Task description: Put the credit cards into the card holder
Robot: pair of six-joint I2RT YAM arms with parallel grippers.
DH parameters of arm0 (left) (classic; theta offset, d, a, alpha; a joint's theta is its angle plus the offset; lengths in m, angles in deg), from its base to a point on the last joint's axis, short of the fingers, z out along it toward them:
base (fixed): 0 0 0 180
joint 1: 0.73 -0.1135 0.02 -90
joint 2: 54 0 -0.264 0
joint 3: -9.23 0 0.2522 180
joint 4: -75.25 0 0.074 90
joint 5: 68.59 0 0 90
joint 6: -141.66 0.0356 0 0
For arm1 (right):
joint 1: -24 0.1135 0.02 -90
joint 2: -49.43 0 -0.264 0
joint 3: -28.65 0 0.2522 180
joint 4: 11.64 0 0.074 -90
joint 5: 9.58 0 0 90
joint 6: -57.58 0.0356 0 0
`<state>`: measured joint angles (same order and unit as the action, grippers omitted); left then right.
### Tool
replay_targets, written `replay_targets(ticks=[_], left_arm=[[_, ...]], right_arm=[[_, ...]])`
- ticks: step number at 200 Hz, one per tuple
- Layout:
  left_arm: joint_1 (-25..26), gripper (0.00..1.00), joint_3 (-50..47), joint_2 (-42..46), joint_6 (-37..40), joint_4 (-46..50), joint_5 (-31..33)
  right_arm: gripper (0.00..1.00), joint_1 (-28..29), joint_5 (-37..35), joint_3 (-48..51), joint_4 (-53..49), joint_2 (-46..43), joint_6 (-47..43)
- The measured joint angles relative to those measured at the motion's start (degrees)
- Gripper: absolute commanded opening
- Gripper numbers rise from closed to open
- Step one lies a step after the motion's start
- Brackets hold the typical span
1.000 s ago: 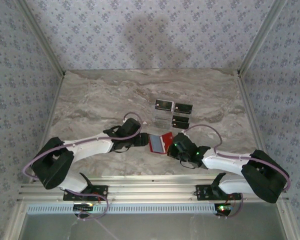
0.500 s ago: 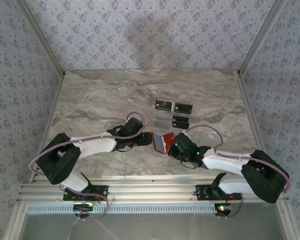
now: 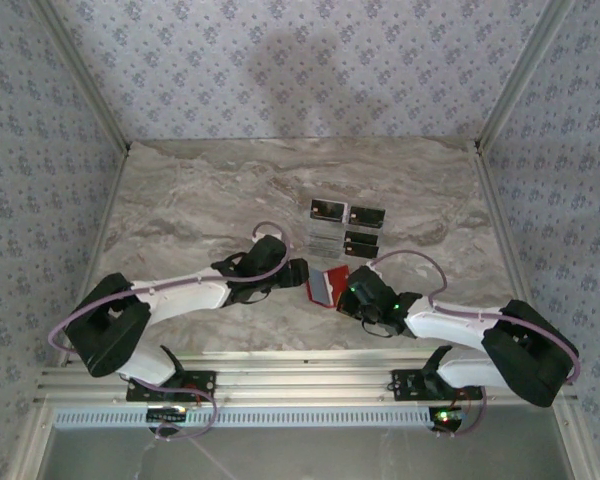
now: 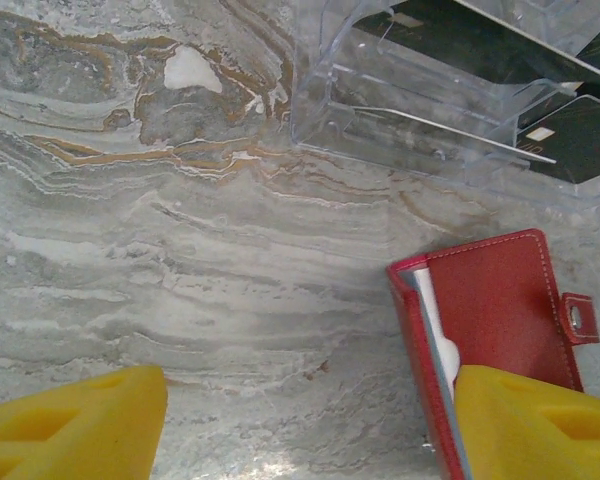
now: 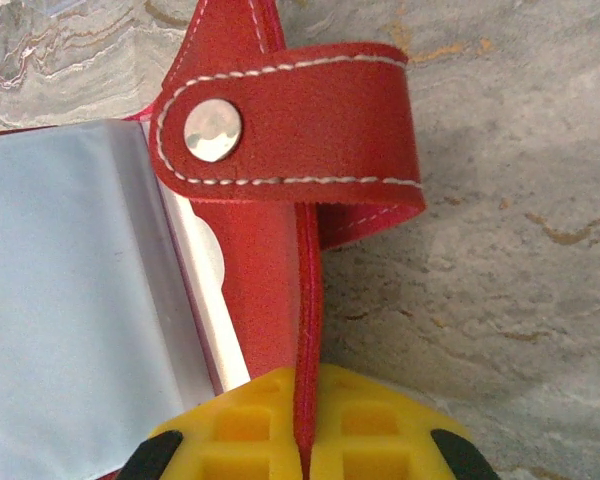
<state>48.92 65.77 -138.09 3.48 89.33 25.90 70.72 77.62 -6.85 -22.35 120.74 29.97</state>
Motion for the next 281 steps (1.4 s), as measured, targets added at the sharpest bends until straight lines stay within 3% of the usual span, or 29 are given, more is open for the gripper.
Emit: replay_targets(ticks=[34, 106, 165, 242, 281], left_arm=[[0.04, 0.59, -0.59, 0.00, -1.51, -1.73, 0.04], [0.37, 0.57, -1.01, -0.31, -2.45, -5.18, -0.02], [0.76, 0.46, -1.01, -2.23, -2.91, -6.80, -0.24], [1.18, 0.29, -0.98, -4.20, -3.48, -7.91, -0.63], [1.40, 0.11, -0.98, -4.20, -3.50, -7.98, -0.61]], right_arm=[[0.00, -0.15, 0.00, 0.31, 0.24, 0.00, 0.00], [0.00, -0.26, 0.02, 0.50, 0.46, 0.00, 0.00], [0.00, -0.37, 0.02, 0.72, 0.76, 0.00, 0.00], [0.00, -0.63, 0.04, 1.09, 1.38, 0.00, 0.00], [0.00, -0.74, 0.09, 1.22, 1.53, -0.02, 0.00]])
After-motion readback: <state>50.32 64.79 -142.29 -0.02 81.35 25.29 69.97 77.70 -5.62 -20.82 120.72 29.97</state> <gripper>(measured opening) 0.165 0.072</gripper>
